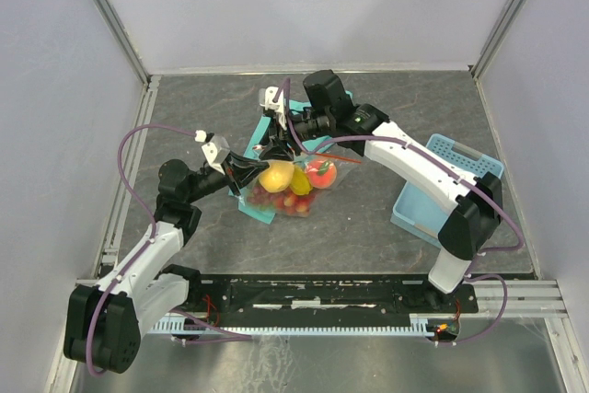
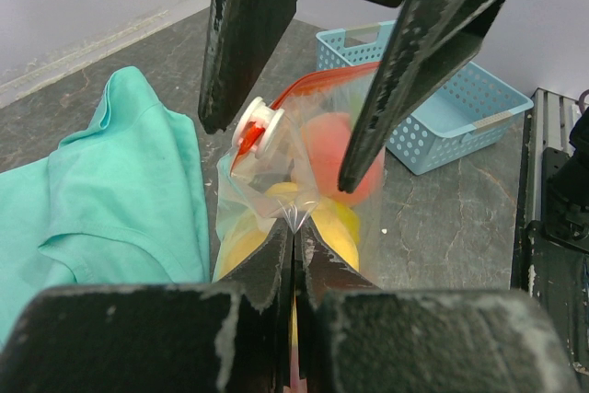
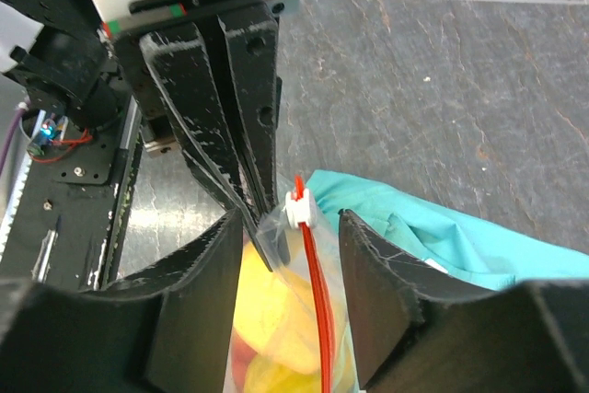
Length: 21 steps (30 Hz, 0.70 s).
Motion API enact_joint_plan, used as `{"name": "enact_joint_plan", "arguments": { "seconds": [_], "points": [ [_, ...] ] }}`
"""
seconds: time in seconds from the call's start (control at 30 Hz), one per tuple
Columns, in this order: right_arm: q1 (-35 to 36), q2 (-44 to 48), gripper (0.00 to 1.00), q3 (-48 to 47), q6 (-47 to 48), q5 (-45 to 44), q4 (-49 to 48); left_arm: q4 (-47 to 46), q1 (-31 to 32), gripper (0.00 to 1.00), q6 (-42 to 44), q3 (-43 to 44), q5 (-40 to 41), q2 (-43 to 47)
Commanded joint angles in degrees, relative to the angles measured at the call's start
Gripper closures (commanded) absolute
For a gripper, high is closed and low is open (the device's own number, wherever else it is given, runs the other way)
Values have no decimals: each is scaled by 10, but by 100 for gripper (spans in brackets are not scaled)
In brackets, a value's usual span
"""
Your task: Open the zip-top bag and remove the fake food
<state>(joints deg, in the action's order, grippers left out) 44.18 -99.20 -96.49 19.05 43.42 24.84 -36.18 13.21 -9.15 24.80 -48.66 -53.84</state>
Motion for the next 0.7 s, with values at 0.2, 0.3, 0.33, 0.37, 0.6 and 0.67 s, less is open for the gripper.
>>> {"name": "enact_joint_plan", "arguments": {
  "seconds": [0.2,0.3,0.33,0.37,0.6,0.67],
  "points": [
    [3,4,56,-33,13,-2,-8,-59,0,97,-36,8,-14,5],
    [3,3,59,-36,11,-3,-9,-59,0,97,-37,8,-15,4],
    [3,3,60,-38,10,-3,-9,-59,0,97,-38,9,-15,4],
    [3,1,61,-40,9,-4,-9,-59,0,97,-38,9,-16,4],
    [5,-5,71,-52,13,-15,4,-60,0,97,-42,7,-19,6],
    [5,-5,75,-52,16,-16,6,-59,0,97,-42,7,-18,6]
  ]
}}
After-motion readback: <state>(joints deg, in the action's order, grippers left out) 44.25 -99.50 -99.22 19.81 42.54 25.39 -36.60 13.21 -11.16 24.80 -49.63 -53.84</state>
